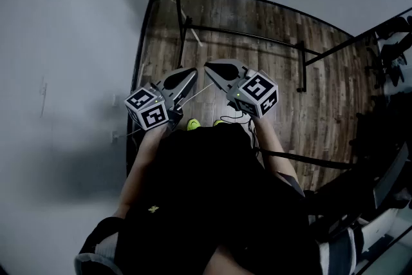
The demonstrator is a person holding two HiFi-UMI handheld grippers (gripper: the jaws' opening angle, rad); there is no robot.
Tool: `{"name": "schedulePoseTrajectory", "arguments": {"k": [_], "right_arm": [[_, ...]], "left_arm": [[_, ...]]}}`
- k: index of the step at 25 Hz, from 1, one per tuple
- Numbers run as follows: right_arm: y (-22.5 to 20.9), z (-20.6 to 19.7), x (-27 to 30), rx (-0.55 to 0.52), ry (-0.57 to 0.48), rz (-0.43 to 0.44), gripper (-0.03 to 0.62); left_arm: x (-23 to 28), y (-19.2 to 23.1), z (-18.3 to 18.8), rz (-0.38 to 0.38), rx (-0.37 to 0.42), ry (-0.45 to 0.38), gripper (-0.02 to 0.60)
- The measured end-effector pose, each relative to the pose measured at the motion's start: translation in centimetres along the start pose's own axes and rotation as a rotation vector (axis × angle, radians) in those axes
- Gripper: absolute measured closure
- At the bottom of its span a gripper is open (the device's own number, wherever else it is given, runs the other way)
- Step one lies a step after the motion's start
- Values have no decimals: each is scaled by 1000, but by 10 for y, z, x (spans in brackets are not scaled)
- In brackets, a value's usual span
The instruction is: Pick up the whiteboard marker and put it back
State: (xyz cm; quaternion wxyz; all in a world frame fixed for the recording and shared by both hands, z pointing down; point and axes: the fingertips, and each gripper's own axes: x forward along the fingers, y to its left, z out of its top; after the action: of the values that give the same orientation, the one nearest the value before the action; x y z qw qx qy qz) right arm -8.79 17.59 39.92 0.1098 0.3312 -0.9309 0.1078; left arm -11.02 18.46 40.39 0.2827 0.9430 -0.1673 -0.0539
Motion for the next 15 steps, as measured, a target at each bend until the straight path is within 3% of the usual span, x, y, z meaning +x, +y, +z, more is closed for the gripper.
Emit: {"name": "schedulePoseTrajectory", "arguments": {"k": [15], "right_arm": [[-13,0,-1,12,15,-84,597]], "left_arm": [[-15,4,-1,-24,4,6,580]]}}
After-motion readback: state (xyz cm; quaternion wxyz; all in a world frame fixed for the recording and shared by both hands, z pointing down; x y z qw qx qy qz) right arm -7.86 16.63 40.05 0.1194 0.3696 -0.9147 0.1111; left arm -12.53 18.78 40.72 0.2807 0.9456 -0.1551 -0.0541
